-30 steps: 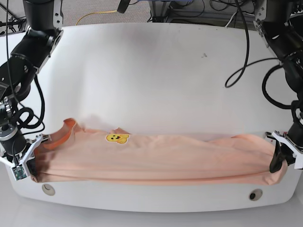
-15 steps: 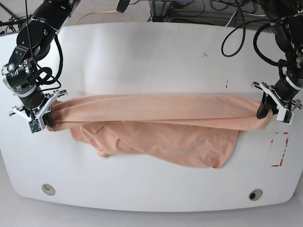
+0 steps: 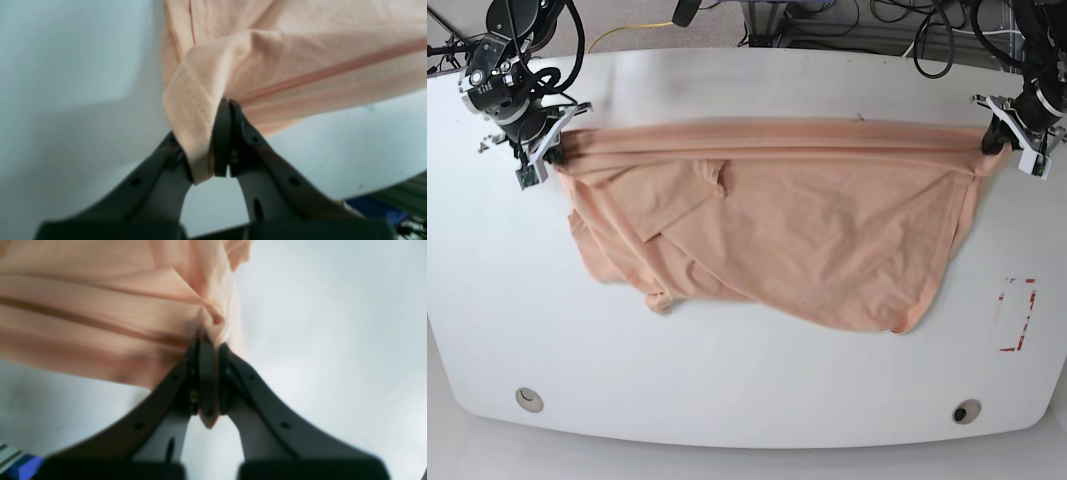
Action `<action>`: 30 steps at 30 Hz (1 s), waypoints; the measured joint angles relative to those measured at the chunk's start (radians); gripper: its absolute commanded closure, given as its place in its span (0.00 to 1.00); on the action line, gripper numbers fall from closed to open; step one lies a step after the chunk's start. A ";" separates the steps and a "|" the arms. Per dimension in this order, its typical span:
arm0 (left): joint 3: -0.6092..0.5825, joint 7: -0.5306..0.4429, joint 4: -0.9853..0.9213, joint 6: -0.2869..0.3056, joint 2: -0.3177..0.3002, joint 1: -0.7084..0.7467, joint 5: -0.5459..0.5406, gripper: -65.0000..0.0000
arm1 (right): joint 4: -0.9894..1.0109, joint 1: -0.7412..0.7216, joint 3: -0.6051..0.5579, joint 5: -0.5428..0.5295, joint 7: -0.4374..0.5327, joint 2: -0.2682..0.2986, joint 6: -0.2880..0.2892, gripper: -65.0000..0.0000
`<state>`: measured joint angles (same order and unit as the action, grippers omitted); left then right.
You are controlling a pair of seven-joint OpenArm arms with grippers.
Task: Fold the T-shirt properly
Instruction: 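Drag the held shirt edge across the table toward the robot base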
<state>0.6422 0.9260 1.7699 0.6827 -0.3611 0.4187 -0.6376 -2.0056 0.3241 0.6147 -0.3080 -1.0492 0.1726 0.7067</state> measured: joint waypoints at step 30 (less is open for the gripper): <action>-0.179 0.000 -0.211 -0.004 -0.050 -0.213 0.129 1.00 | 0.018 0.169 0.029 0.008 0.070 -0.066 0.000 0.94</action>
<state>0.4633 0.9264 1.5589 0.6785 -0.4110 0.2054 -0.5083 -1.9877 0.4927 0.6441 -0.2996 -0.9794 0.1066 0.7063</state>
